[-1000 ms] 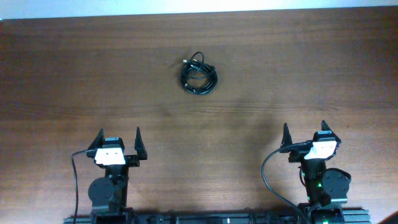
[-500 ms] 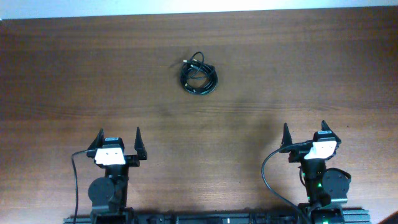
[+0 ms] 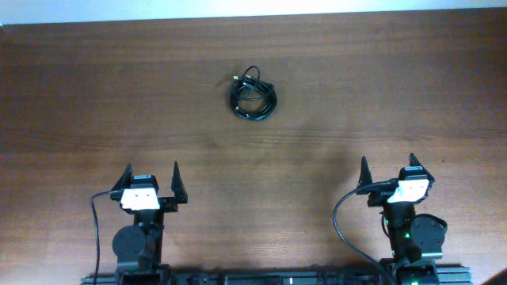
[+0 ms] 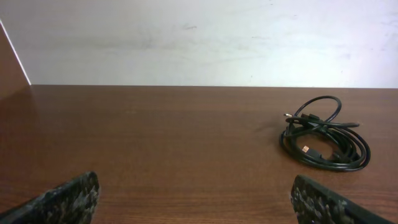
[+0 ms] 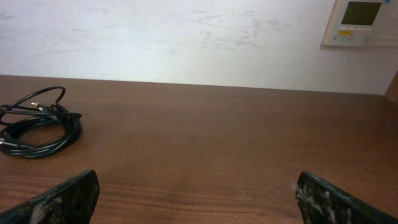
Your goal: Untangle cables
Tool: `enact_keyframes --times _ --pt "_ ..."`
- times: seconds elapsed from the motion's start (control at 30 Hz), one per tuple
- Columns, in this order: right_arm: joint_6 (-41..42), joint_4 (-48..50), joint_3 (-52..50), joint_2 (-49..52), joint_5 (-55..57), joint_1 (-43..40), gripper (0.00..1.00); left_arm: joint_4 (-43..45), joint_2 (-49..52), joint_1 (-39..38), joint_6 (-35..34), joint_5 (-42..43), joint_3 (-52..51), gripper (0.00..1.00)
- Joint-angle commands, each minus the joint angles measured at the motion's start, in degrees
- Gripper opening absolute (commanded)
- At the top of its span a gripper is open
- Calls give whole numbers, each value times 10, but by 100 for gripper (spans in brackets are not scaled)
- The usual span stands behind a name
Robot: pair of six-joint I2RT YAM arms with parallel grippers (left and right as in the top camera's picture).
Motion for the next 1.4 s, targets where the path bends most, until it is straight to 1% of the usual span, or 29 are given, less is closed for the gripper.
enact_keyframes --times 0.0,0.6,0.63,0.7,0.73,0.77,0.8,0.83,0.9,0.97,1.0,1.03,1.07,1.1,1.17,1.2,1.23,1.27,1.33,1.37 --pt "-2 -2 -4 3 3 -2 98 -5 -1 -2 11 8 0 99" --pt "-1 1 -4 3 2 -2 98 -5 -1 -2 11 8 0 99" --pt "15 6 -4 3 -18 -2 98 -5 -1 -2 11 8 0 99" --pt "147 17 -4 3 -222 -2 98 -5 -1 -2 11 8 0 99" --pt "188 17 -4 3 -308 -2 98 -5 -1 -2 11 8 0 99" --pt "228 27 -4 3 -367 -2 98 -5 -1 -2 11 8 0 99" --pt "264 45 -4 3 -393 -2 98 -5 -1 -2 11 8 0 99" --pt "293 60 -4 3 -396 -2 98 -4 -1 -2 11 9 0 99" --pt "301 153 -4 3 -403 -2 99 -5 -1 -2 11 9 0 99" --pt "301 295 -3 3 -398 -2 98 0 -1 -2 10 1 0 99" --pt "301 339 5 3 -384 -2 98 21 -1 -2 -10 16 0 99" --pt "301 348 25 3 -367 -2 98 50 -1 -2 -58 48 0 99" --pt "298 340 38 3 -359 -2 98 80 -1 -2 -81 64 0 99" --pt "279 314 67 3 -353 -2 98 144 -1 -2 -98 71 0 99" --pt "231 255 116 3 -350 -2 99 269 -1 -2 -101 71 7 99" --pt "197 198 152 6 -337 -3 98 294 -1 -2 -101 71 27 99" --pt "171 153 180 10 -323 -3 98 285 0 -2 -101 71 44 99" --pt "137 94 217 18 -305 -3 98 257 2 -2 -101 71 73 99" --pt "85 -16 292 49 -279 -3 98 168 29 -2 -100 71 153 99" --pt "62 -88 349 89 -280 -3 98 123 56 -2 -90 84 204 99"
